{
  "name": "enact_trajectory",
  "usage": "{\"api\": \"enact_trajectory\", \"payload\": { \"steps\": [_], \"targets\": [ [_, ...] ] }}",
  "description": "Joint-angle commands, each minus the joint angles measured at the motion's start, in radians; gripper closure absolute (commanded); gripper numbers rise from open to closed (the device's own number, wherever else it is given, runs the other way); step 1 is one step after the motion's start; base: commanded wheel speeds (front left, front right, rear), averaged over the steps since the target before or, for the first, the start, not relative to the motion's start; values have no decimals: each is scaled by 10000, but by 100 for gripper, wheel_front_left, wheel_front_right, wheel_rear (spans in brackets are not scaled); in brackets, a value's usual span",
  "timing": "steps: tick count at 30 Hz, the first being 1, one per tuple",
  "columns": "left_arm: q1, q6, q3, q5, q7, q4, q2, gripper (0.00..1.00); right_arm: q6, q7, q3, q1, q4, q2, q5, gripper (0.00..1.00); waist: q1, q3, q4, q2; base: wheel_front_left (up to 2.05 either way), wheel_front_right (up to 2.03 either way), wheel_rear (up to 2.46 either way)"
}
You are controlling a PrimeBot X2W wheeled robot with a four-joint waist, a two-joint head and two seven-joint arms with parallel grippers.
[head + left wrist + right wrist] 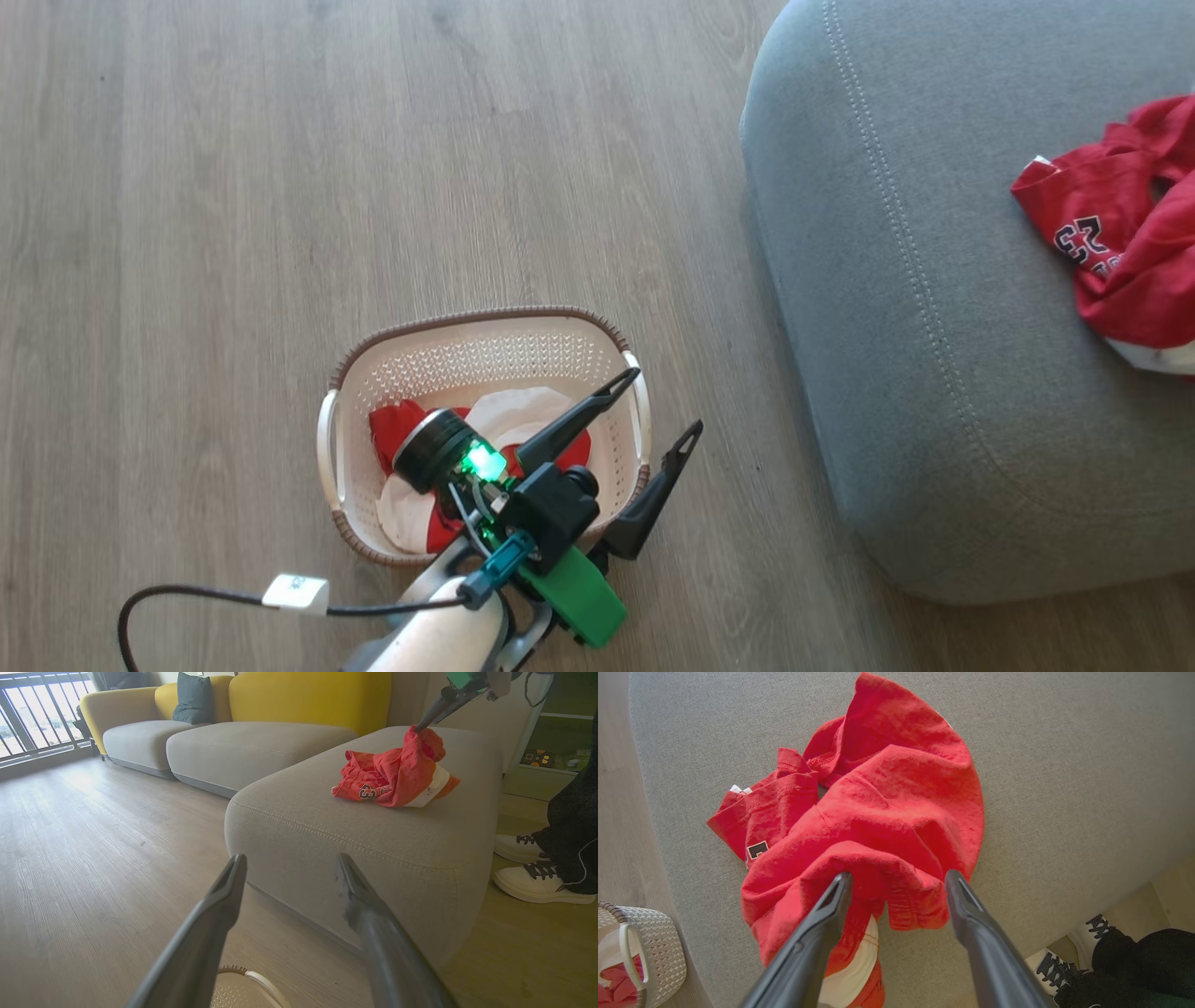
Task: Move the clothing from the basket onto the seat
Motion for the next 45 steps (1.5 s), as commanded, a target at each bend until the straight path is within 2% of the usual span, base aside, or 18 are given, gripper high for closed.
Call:
{"api": "enact_trajectory", "payload": {
  "steps": [1,7,10,13,16,19,23,29,32,33,36,37,38,45],
  "targets": [
    [-179,-74,361,107,-48,-319,-84,0,-4,199,152,-21,-498,-428,205,0,0,-43,-37,-1,0,0,0],
    [-33,-69,463,40,-48,-305,-123,0,-4,1073,599,106,-1975,-739,869,0,0,-339,-138,-1,0,0,0],
    [42,-43,563,-24,-48,-336,-146,0,-4,655,780,231,-3069,-1009,1001,0,0,-471,-155,-1,0,0,0],
    [95,-37,659,-92,-48,-374,-172,0,-4,-177,769,511,-4182,-1015,1463,0,0,-604,-115,-1,0,0,0],
    [144,16,784,-131,-48,-428,-192,0,-4,-1723,782,929,-5490,-1126,1785,0,0,-726,-8,-1,0,0,0],
    [198,230,1087,-182,-48,-499,-206,0,-4,-3116,866,1472,-6335,-1247,1816,0,0,-848,117,-1,0,0,0],
    [294,571,1692,-325,-48,-676,-218,0,-4,-4778,941,2276,-7170,-1102,1796,0,0,-1039,332,-1,0,0,0],
    [468,1160,2843,-511,-48,-1093,-227,0,-4,-6894,1136,3615,-8017,-468,1564,0,0,-1245,773,-1,0,0,0],
    [593,1512,3350,-571,-48,-1349,-228,0,-4,-7535,1125,4285,-8333,24,1329,0,0,-1302,1026,-1,0,0,0],
    [593,1512,3350,-571,-48,-1349,-228,0,-4,-7535,1125,4285,-8333,24,1329,0,0,-1302,1026,-1,0,0,0],
    [770,1863,3744,-544,-48,-1562,-229,0,-4,-7774,793,4926,-8588,592,916,0,0,-1318,1261,-1,0,0,0],
    [835,1992,3836,-551,-48,-1609,-229,0,-4,-7798,586,5140,-8660,815,745,0,0,-1330,1346,-1,0,0,0],
    [959,2199,3937,-633,-48,-1698,-229,0,-4,-7809,-11,5629,-9066,1375,399,0,0,-1367,1525,-1,0,0,0],
    [1430,2668,4054,-968,-48,-2060,-230,0,-4,-7814,-1160,7593,-10212,2792,-1090,0,0,-1419,2026,-1,0,0,0]
  ]
}}
